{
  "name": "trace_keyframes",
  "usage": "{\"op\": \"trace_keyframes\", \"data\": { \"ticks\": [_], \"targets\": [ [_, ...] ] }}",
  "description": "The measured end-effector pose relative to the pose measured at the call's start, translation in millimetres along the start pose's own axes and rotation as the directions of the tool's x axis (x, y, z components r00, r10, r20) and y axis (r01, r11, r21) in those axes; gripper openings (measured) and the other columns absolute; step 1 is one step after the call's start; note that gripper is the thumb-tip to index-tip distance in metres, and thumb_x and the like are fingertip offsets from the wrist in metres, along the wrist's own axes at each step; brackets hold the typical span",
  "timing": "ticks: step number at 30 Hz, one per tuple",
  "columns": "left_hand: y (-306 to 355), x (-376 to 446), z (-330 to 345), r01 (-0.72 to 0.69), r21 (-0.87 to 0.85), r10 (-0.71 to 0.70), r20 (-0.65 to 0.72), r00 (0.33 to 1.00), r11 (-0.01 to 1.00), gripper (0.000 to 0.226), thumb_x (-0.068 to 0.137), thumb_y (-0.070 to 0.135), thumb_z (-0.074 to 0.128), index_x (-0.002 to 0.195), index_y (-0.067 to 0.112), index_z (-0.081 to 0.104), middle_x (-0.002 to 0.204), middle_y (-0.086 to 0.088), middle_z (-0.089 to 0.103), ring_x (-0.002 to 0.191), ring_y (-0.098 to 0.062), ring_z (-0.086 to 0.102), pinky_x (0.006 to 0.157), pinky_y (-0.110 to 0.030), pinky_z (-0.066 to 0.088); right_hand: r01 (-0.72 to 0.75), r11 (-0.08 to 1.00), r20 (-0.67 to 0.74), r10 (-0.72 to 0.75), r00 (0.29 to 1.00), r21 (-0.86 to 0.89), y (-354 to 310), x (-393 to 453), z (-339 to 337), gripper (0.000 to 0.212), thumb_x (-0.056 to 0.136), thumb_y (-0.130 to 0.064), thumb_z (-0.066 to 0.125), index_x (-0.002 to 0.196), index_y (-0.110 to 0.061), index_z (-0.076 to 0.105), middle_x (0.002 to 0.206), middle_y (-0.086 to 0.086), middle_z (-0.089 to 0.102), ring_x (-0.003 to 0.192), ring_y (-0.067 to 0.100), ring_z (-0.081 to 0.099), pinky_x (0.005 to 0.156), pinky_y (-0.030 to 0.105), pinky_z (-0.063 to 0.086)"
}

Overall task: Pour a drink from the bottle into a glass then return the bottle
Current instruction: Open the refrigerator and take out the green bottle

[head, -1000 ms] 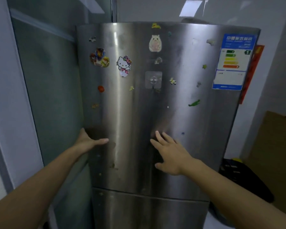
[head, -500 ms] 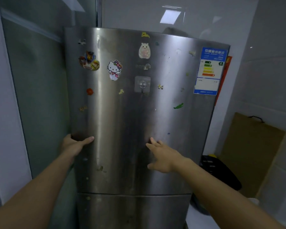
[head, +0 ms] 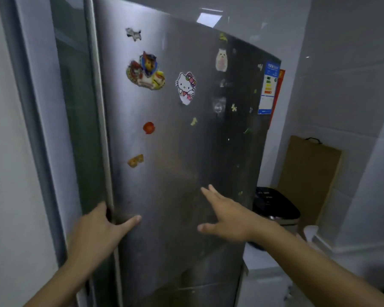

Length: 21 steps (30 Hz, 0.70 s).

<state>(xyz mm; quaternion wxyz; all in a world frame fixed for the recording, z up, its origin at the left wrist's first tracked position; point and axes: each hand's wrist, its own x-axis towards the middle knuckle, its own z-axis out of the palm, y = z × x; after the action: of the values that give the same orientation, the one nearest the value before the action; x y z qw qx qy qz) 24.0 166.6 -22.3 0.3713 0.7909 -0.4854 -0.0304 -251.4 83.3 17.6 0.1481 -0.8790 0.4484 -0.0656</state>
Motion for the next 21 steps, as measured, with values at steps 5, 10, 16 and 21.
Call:
{"op": "trace_keyframes", "data": {
  "ticks": [5, 10, 16, 21],
  "targets": [
    [19, -72, 0, -0.326, 0.22, 0.353, -0.096, 0.931, 0.919, 0.073, 0.062, 0.09, 0.052, 0.051, 0.019, 0.038, 0.042, 0.004, 0.045, 0.048, -0.029, 0.063, 0.045, -0.029, 0.044, -0.004, 0.987, 0.03, -0.001, 1.0, 0.159, -17, -65, 11, 0.111, 0.08, -0.068, 0.062, 0.154, -0.032, -0.012, 0.164, -0.012, -0.012, 0.15, 0.009, 0.007, 0.121, 0.031, 0.019],
    [47, -139, 24, -0.718, 0.05, 0.709, -0.221, 0.67, 0.694, 0.047, 0.064, 0.062, 0.066, 0.054, 0.017, 0.056, 0.043, -0.002, 0.055, 0.036, -0.023, 0.057, 0.036, -0.028, 0.045, -0.101, 0.929, 0.039, 0.094, 0.995, 0.357, -13, -123, 20, 0.14, 0.06, -0.079, 0.072, 0.152, -0.029, -0.022, 0.164, -0.015, 0.002, 0.148, 0.006, 0.017, 0.118, 0.031, 0.03],
    [85, -183, 54, -0.854, -0.27, 0.882, -0.037, 0.47, 0.444, 0.023, 0.076, 0.05, 0.071, 0.078, 0.029, 0.062, 0.071, 0.01, 0.065, 0.066, -0.006, 0.064, 0.057, -0.027, 0.055, -0.008, 0.837, -0.097, 0.072, 0.993, 0.546, 13, -191, 17, 0.126, 0.064, -0.058, 0.085, 0.152, -0.044, -0.005, 0.147, -0.034, 0.034, 0.134, -0.009, 0.038, 0.111, 0.022, 0.039],
    [104, -193, 76, -0.821, -0.42, 0.877, -0.108, 0.469, 0.387, 0.009, 0.076, 0.027, 0.073, 0.074, 0.023, 0.066, 0.071, 0.009, 0.062, 0.064, -0.008, 0.059, 0.055, -0.03, 0.052, -0.005, 0.834, -0.191, 0.133, 0.972, 0.552, 40, -244, 7, 0.09, 0.067, -0.053, 0.084, 0.14, -0.046, 0.03, 0.128, -0.028, 0.057, 0.118, -0.001, 0.058, 0.1, 0.03, 0.051]
  ]
}}
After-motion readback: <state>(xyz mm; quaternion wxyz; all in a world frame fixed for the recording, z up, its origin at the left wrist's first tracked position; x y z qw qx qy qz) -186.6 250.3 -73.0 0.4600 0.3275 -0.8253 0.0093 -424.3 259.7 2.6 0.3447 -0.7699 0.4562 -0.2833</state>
